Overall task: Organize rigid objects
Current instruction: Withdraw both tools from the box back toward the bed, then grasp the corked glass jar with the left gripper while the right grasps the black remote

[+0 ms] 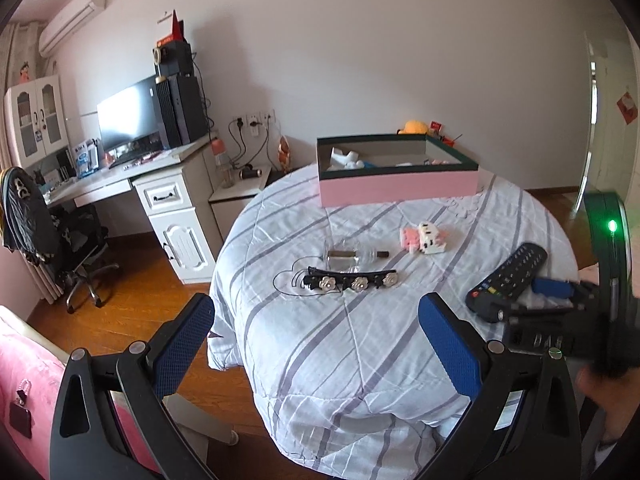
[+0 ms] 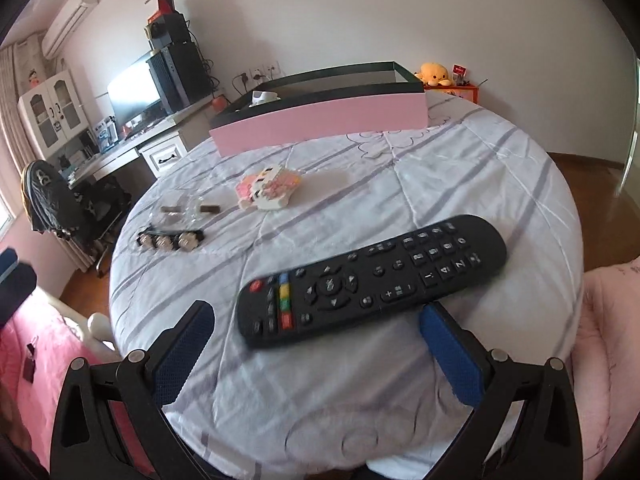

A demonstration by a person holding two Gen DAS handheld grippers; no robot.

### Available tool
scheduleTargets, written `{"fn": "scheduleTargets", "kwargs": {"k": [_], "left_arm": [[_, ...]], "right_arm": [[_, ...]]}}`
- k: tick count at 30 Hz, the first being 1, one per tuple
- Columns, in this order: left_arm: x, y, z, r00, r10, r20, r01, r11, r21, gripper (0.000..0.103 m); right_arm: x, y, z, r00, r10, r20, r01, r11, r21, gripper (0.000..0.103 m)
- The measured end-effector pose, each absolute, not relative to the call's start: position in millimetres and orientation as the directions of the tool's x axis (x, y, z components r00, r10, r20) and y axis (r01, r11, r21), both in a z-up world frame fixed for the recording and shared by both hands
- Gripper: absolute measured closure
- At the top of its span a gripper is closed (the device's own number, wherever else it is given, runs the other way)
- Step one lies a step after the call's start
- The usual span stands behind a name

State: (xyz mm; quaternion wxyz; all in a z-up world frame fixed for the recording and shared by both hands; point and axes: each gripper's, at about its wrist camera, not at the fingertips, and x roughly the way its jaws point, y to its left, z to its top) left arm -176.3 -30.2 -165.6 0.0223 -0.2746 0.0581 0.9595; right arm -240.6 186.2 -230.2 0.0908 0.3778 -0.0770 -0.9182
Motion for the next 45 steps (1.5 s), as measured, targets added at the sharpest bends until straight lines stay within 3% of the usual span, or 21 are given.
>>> {"fn": "scheduleTargets", "kwargs": {"k": [9,16,18,22,24,30,45], "left_arm": [[-206.0,-33.1,-182.7,-0.818,0.012,-0.575,-0.069,-0.995,0.077,0.0],[-217.2,-37.0,-187.6,-0.807,0.024,-0.591,-0.07,-0.996,0.054,0.0],[-220.3,-35.2,-189.8,-0.8,0.032,-0.599,-0.077,-0.996,0.049,0.0],[-223.1,-32.6,-191.5,-0.796,0.036,-0.604,-0.082,-0.995,0.049,0.0],[-225.5,-32.7,-192.9,-0.791,0.037,-0.611,-0.078,-0.996,0.04,0.0],[-236.6,-36.5,-201.1,-0.774,0.035,-0.632,-0.054,-0.998,0.011,0.0],[-292.2,-22.8,-214.0,-0.739,0.008,-0.674,-0.03,-0.999,0.021,0.0]], "right_arm": [[-296.5,177.6,-225.9,-0.661,-0.237,-0.712,0.144,-0.971,0.19,0.0],[-278.4,169.0,-228.4,-0.688,-0.166,-0.707,0.166,-0.984,0.069,0.0],[-270.0,167.7,-230.1,-0.701,-0.177,-0.691,0.205,-0.978,0.043,0.013],[-270.7,177.7,-231.5,-0.692,-0.177,-0.7,0.228,-0.974,0.021,0.025],[-272.3,187.9,-227.5,-0.7,-0.158,-0.696,0.21,-0.978,0.011,0.036],[-292.0,220.6,-223.5,-0.71,-0.124,-0.693,0.164,-0.986,0.008,0.038],[-323.7,231.8,-218.5,-0.709,-0.192,-0.678,0.189,-0.979,0.08,0.037]]}}
